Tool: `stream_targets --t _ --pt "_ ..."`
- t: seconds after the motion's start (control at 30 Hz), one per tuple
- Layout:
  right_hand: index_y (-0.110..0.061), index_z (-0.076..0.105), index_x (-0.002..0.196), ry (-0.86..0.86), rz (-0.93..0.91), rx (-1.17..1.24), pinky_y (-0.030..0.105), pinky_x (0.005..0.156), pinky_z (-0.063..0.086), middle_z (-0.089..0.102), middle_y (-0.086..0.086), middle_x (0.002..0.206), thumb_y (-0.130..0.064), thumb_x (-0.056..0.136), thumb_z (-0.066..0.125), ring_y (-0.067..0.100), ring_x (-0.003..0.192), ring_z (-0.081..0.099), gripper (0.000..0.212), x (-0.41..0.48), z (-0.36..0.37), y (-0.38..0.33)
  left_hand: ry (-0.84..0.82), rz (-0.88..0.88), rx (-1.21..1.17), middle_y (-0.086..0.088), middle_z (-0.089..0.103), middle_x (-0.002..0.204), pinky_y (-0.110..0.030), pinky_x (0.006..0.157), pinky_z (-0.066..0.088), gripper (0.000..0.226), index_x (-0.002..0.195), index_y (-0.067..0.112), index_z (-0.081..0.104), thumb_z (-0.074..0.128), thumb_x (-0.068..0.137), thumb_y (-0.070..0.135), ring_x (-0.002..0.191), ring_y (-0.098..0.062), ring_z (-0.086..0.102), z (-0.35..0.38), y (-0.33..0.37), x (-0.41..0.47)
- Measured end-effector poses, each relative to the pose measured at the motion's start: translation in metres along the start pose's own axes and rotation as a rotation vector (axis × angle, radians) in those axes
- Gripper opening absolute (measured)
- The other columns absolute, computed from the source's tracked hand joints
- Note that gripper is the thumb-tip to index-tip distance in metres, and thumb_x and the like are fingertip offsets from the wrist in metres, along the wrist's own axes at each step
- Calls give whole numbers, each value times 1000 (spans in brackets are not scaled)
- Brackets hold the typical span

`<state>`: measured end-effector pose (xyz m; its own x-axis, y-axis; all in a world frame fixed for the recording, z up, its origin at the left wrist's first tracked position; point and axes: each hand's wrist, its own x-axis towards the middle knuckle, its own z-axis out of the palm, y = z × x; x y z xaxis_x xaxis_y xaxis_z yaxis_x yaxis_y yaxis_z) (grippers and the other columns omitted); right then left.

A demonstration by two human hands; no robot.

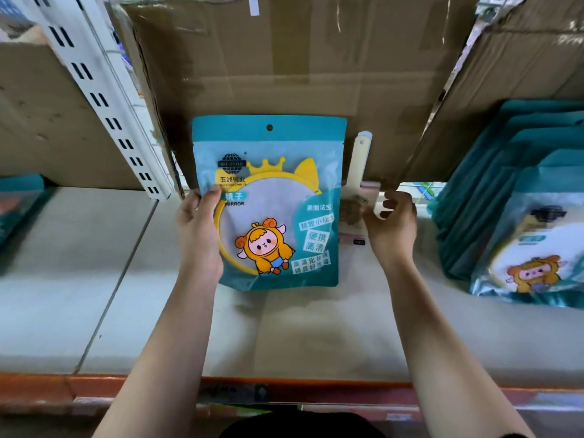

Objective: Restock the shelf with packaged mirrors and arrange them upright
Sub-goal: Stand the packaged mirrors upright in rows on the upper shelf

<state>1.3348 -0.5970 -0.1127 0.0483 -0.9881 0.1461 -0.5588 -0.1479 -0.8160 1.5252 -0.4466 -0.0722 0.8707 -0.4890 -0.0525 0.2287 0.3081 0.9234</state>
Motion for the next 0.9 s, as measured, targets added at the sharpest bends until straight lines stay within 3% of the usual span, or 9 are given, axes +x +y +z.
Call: stream_targets --t 0.13,0.23,0.3,0.37,0.43,0.57,0.67,0.8,0.9 --pt "-7 49 123 4 -4 -1 23 72 33 56 12 121 -27 89 62 25 101 56 41 -9 -5 -2 -24 13 -32 11 68 65 -19 63 50 16 75 15 55 57 91 11 66 -4 64 3 -2 -4" --pt "-16 56 106 -37 -12 162 31 75 41 65 7 101 -35 97 44 26 93 60 25 -20 -18 -4 -37 0 -46 5 67 73 -27 73 50 17 74 17 50 61 87 15 74 -12 62 11 -5 -10" --pt "-22 58 93 -150 -34 376 38 77 49 65 0 88 -47 92 38 19 82 62 32 -30 -36 -9 -53 -14 -71 7 68 70 -28 73 51 17 74 16 53 59 89 12 72 -12 63 21 -7 -21" --pt "-19 60 95 -292 -121 463 33 70 50 66 -2 88 -49 88 43 13 79 60 36 -39 -58 -9 -50 -25 -86 10 68 66 -28 73 51 20 72 18 53 59 89 10 68 -8 63 34 -11 -34" --pt "-23 60 93 -354 -205 431 28 69 52 68 -6 89 -33 89 59 10 81 63 12 -40 -84 -7 -46 -43 -106 12 68 65 -31 79 51 23 70 20 51 62 88 11 70 -9 63 51 -14 -47" --pt "-28 60 95 -285 -268 304 30 75 53 70 -7 93 -19 83 69 13 87 66 17 -28 -137 12 -142 -29 -126 13 71 67 -31 82 51 25 66 20 57 61 88 9 71 -6 66 104 -21 -81" --pt "-28 59 93 -203 -254 192 31 73 50 68 -13 89 -15 82 70 11 82 64 20 -25 -176 46 -241 5 -22 15 71 71 -35 89 48 14 65 29 72 69 79 30 80 -10 63 134 -45 -115" --pt "-20 60 95 -115 -168 102 35 75 51 69 -10 88 -16 82 70 16 84 65 17 -11 -229 91 -334 129 155 14 64 69 -26 71 42 14 73 28 64 64 77 42 72 -6 54 174 -76 -160" --pt "-13 59 95 -27 -139 -13 23 63 44 68 -1 86 -18 83 69 24 79 62 17 4 -260 120 -392 274 343 12 56 57 -23 57 35 22 67 25 55 63 83 37 57 -2 45 204 -92 -187"
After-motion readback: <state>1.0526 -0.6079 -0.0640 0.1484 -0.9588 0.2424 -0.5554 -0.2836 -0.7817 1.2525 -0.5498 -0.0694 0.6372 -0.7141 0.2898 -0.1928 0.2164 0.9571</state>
